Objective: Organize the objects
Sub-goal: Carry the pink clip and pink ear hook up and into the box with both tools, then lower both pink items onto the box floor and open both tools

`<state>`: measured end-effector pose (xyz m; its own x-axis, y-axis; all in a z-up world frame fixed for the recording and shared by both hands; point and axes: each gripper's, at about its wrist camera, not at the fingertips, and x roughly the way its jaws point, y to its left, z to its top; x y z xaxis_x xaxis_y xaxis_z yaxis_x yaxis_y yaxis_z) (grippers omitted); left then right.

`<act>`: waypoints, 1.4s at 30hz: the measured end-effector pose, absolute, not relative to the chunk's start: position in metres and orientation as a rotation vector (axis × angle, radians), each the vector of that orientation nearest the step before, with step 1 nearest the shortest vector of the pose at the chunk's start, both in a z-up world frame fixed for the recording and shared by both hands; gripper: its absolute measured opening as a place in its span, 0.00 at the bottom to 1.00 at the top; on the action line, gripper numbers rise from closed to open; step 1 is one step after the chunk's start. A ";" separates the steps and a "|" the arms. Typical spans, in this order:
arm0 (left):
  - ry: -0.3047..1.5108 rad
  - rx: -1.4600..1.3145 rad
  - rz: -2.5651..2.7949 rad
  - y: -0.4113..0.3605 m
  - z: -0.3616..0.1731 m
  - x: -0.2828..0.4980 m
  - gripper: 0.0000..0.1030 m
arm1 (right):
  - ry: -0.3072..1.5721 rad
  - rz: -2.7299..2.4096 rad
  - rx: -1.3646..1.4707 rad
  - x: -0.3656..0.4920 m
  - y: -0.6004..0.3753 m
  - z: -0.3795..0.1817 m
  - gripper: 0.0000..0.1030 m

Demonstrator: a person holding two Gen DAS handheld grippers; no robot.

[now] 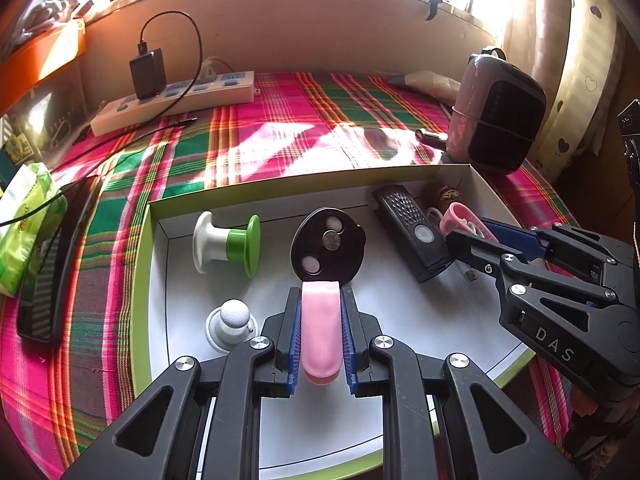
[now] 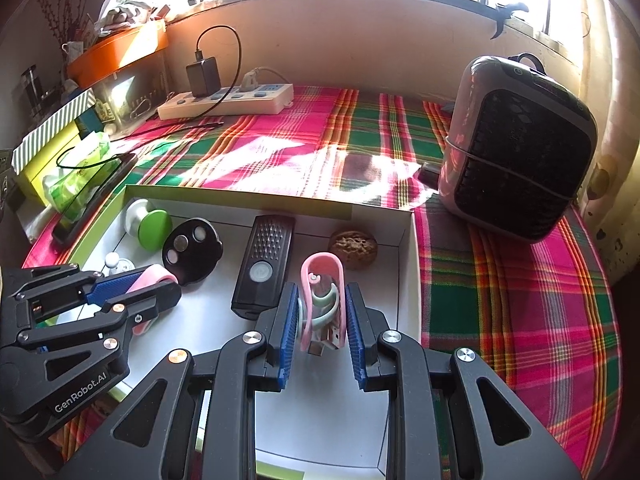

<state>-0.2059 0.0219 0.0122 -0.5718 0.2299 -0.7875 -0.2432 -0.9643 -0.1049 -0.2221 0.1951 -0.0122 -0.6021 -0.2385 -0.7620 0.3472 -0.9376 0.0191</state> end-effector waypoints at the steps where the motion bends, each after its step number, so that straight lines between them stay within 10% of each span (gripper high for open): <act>1: 0.021 -1.285 2.571 0.022 0.012 -0.206 0.15 | 0.186 -2.547 1.183 -0.222 0.195 -0.012 0.24; 42: 0.046 -1.283 2.585 0.023 0.018 -0.201 0.30 | 0.191 -2.570 1.181 -0.215 0.194 -0.011 0.34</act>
